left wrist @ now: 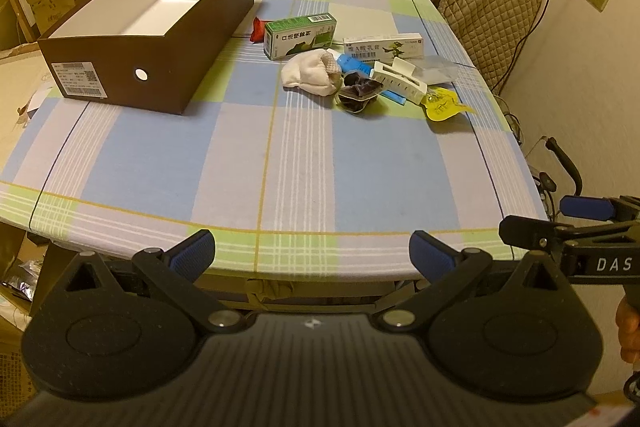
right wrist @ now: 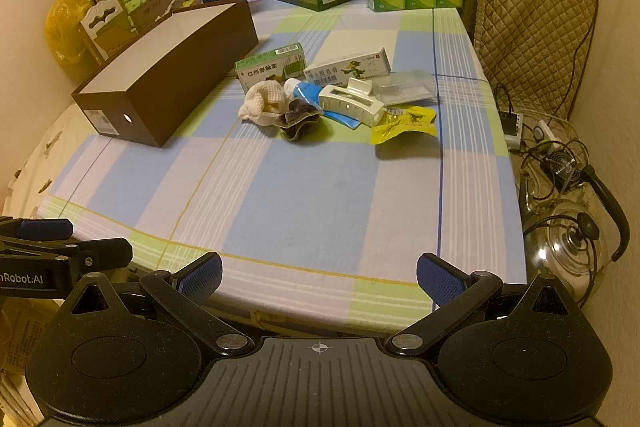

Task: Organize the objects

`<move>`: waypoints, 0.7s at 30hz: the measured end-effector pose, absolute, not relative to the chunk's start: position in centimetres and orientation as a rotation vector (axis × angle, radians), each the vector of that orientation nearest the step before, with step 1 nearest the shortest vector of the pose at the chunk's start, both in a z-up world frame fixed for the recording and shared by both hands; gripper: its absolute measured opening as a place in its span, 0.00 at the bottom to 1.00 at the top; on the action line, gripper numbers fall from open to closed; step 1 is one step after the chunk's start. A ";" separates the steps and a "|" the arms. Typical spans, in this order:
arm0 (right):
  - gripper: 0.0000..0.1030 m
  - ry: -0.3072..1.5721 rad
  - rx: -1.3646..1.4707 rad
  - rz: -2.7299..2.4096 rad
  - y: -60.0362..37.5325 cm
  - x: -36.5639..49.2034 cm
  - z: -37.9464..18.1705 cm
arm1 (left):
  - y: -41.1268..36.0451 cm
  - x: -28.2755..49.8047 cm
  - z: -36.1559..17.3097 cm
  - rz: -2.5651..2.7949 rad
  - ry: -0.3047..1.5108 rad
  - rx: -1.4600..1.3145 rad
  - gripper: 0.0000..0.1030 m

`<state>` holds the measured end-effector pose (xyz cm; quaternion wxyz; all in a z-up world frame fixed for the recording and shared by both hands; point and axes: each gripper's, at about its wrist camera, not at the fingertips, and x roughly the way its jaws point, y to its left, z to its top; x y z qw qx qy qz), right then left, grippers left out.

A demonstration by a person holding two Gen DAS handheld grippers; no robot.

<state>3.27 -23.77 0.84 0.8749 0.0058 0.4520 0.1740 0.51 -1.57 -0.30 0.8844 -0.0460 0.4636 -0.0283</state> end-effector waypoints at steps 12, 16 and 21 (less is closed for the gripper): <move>0.98 0.946 0.012 0.364 -23.8 3.2 0.9 | -1.6 0.5 -0.3 -0.060 0.968 -0.096 0.99; 0.98 0.950 0.013 0.363 -23.8 3.1 0.8 | -1.6 0.6 -0.3 -0.063 0.973 -0.094 0.99; 0.98 0.962 0.015 0.361 -23.7 3.3 0.7 | -1.6 0.9 -0.4 -0.066 0.984 -0.093 0.99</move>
